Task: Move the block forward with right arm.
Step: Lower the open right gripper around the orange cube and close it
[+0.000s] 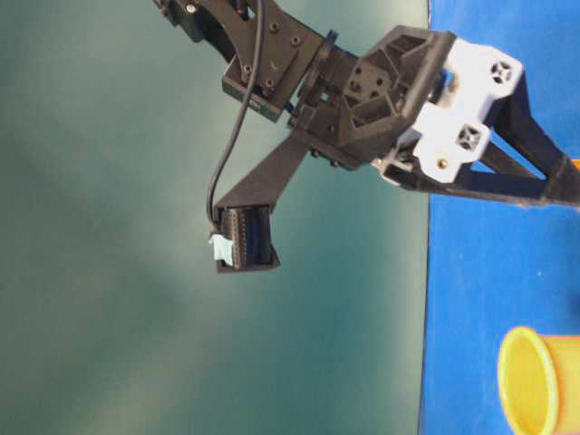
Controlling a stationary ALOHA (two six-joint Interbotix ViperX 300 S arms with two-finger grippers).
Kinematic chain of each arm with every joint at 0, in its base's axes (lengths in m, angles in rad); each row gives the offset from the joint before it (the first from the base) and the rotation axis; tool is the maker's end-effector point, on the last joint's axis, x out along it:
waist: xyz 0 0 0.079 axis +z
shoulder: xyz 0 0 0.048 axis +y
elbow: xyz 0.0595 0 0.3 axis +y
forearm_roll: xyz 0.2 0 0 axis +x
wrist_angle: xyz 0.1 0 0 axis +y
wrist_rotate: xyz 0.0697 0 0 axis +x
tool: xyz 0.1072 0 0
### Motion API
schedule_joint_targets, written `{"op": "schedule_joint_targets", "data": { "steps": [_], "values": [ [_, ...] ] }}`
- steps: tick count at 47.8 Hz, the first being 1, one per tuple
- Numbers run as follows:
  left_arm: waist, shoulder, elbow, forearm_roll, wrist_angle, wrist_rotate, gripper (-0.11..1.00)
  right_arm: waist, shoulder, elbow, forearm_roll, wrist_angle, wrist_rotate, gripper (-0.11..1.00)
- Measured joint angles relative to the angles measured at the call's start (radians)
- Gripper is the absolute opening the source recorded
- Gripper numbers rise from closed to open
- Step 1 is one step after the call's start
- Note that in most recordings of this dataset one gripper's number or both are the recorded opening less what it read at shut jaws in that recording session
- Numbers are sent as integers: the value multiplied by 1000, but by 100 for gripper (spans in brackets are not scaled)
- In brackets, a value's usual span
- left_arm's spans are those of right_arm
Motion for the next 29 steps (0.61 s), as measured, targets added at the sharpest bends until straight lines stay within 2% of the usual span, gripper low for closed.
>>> {"op": "schedule_joint_targets", "data": {
  "steps": [29],
  "values": [
    [3, 0, 0, 2, 3, 0, 0, 12, 29, 15, 0, -26, 0, 63]
  ]
}}
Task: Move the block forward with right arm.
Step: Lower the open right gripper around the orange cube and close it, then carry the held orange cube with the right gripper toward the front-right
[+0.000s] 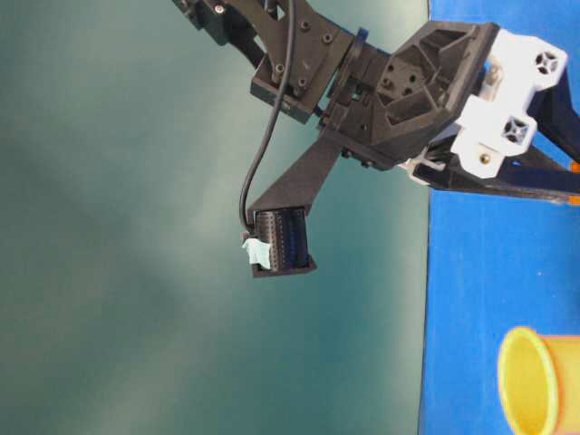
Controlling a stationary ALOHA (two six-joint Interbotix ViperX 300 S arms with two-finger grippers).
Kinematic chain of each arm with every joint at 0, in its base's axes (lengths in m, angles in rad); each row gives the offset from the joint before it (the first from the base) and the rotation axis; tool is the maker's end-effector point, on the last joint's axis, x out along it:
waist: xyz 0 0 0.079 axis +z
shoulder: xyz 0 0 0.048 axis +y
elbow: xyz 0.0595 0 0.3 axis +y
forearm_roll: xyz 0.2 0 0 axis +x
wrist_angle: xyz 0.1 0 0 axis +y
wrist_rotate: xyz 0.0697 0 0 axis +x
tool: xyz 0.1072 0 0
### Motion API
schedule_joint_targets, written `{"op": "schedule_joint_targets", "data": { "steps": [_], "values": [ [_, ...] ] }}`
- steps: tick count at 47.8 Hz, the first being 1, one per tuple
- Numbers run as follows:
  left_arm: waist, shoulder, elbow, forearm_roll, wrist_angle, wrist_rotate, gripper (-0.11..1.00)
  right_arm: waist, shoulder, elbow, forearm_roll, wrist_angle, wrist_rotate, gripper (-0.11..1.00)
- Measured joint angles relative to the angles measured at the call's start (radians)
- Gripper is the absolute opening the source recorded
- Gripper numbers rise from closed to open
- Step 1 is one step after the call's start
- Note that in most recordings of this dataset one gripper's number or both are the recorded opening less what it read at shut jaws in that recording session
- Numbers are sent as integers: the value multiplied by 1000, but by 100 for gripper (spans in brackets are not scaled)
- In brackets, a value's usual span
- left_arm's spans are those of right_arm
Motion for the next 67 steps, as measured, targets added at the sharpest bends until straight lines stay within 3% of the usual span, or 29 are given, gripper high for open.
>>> {"op": "schedule_joint_targets", "data": {
  "steps": [14, 25, 36, 67],
  "values": [
    [2, -2, 0, 0, 14, 2, 0, 0, 5, 26, -2, -17, 0, 59],
    [3, -2, 0, 0, 23, 2, 0, 0, 5, 32, 0, -20, 0, 41],
    [8, 0, 0, 0, 25, 2, 0, 5, 3, 25, -2, -11, 8, 41],
    [11, 0, 0, -2, 23, 2, 0, 26, -325, 9, 0, 305, 8, 41]
  ]
}}
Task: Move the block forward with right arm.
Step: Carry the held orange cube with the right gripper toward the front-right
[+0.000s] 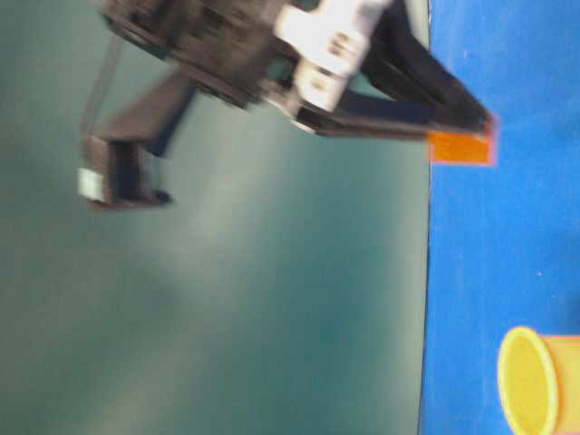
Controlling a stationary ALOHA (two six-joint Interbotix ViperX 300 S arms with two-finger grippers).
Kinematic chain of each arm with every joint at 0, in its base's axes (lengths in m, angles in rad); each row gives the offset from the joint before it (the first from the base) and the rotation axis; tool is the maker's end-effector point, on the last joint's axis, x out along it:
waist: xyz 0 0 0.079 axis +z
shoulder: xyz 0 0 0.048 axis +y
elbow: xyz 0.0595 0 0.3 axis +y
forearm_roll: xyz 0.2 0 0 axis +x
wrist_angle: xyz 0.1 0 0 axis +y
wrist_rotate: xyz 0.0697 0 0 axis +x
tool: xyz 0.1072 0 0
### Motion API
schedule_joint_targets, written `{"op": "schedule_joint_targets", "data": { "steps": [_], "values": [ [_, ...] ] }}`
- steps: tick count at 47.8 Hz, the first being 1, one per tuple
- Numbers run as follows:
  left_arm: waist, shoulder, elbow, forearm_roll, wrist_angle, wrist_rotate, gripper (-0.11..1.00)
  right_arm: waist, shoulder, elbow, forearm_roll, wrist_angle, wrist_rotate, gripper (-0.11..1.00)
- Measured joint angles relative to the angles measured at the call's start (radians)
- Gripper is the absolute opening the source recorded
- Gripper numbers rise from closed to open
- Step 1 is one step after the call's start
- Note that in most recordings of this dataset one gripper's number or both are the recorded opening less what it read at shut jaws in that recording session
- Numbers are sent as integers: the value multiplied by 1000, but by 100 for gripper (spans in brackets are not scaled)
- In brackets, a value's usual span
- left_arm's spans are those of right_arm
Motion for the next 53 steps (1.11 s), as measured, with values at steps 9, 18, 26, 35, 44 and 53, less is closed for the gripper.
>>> {"op": "schedule_joint_targets", "data": {
  "steps": [9, 18, 26, 35, 44, 53],
  "values": [
    [0, 0, 0, 0, 2, 0, 0, 15, -83, -15, 0, 75, 2, 41],
    [0, 0, 0, 2, 0, 0, 0, 43, -133, -61, -2, 161, 2, 41],
    [0, 0, -2, 0, 2, 0, 0, 87, -146, -109, 0, 225, 3, 41],
    [0, 0, -2, 2, 0, 0, 0, 164, -144, -138, 0, 249, 3, 41],
    [0, 0, -6, 2, 2, 0, 0, 245, -146, -150, -2, 249, 21, 41],
    [0, 0, -8, 2, 2, 0, 0, 310, -144, -172, -2, 249, 106, 41]
  ]
}}
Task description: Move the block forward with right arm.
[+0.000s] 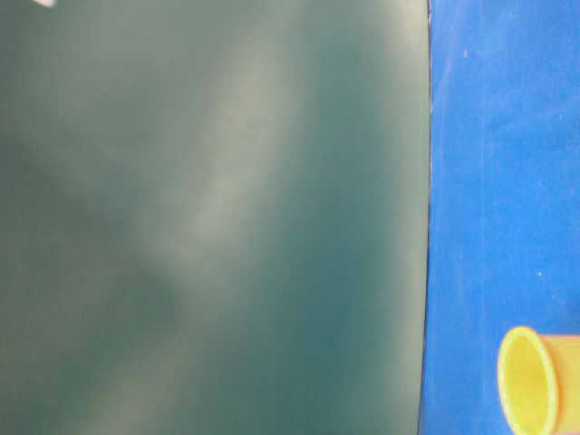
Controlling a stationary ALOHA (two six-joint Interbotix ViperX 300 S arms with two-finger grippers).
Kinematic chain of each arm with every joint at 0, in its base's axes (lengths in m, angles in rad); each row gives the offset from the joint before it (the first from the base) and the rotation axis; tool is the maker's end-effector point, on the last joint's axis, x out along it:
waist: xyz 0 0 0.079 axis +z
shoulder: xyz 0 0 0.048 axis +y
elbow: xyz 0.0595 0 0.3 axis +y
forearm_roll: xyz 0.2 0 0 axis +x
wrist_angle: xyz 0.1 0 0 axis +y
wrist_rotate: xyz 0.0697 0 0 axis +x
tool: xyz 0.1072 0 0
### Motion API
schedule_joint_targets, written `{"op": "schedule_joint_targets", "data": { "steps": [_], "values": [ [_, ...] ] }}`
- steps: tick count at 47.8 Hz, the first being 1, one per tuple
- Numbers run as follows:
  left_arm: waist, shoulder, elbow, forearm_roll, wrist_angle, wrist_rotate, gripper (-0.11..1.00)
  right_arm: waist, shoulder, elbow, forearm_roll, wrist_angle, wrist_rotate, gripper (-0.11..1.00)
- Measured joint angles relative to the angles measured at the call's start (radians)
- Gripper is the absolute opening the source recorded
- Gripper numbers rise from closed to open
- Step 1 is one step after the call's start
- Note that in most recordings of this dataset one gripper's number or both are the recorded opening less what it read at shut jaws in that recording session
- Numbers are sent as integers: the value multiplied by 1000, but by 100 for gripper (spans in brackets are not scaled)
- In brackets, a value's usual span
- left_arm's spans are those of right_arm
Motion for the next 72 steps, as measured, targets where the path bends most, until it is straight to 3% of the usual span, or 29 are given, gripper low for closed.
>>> {"op": "schedule_joint_targets", "data": {
  "steps": [9, 45, 72],
  "values": [
    [0, 0, 0, 0, 0, 0, 0, 54, 9, -21, 2, -8, 43, 41],
    [0, 3, 0, 0, 0, 0, 0, 199, 124, -176, 2, -58, 44, 41],
    [2, 3, 0, 0, 0, 0, 0, 215, 147, -204, 2, -58, 44, 41]
  ]
}}
